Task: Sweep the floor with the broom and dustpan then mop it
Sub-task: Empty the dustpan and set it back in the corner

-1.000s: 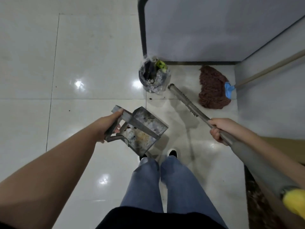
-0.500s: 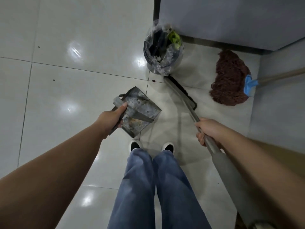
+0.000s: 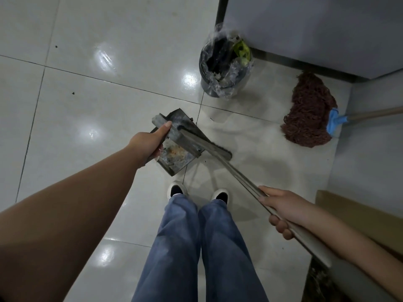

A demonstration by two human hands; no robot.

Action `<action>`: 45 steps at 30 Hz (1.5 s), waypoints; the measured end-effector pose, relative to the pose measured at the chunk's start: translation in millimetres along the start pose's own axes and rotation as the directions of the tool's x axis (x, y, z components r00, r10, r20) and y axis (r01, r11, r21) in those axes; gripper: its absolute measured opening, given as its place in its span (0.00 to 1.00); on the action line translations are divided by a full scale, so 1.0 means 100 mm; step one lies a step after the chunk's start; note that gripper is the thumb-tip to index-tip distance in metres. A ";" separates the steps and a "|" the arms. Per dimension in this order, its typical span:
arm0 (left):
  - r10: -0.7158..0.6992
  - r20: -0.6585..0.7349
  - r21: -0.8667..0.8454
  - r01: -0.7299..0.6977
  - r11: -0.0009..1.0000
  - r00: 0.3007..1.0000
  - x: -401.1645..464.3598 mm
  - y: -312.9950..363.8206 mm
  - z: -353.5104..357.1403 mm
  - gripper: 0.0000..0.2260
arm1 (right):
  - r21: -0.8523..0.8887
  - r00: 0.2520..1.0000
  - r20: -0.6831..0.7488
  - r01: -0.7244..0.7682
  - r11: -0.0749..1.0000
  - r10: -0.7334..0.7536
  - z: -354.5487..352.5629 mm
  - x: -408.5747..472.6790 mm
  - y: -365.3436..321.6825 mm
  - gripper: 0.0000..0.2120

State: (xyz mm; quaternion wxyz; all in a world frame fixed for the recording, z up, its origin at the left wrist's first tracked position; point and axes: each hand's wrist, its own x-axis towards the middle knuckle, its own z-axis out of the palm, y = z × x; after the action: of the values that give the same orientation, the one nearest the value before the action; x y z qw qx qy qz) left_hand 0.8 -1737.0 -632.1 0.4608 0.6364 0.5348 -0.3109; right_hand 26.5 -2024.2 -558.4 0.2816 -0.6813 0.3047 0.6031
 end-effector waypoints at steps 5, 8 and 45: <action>-0.004 -0.014 0.097 0.005 0.995 1.000 0.02 -0.08 -0.08 0.29 | 0.126 0.998 -0.060 0.024 0.992 -0.017 -0.08 -0.22 -0.02 0.23; -0.027 -0.022 0.102 0.029 0.994 0.999 0.04 -0.10 -0.12 0.29 | 0.151 0.992 -0.118 0.070 0.986 -0.053 -0.02 -0.10 -0.18 0.23; 0.050 0.020 0.342 -0.054 0.938 0.999 0.15 -0.33 -0.38 0.30 | 0.062 0.988 0.140 -0.070 0.996 0.061 0.47 -0.03 -0.24 0.25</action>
State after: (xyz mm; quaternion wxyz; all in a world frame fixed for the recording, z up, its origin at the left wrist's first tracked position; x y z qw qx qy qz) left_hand -31.6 -1696.4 -639.5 0.3541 0.7190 0.4533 -0.3902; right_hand 13.4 -1972.8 -560.1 0.3047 -0.6177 0.3266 0.6473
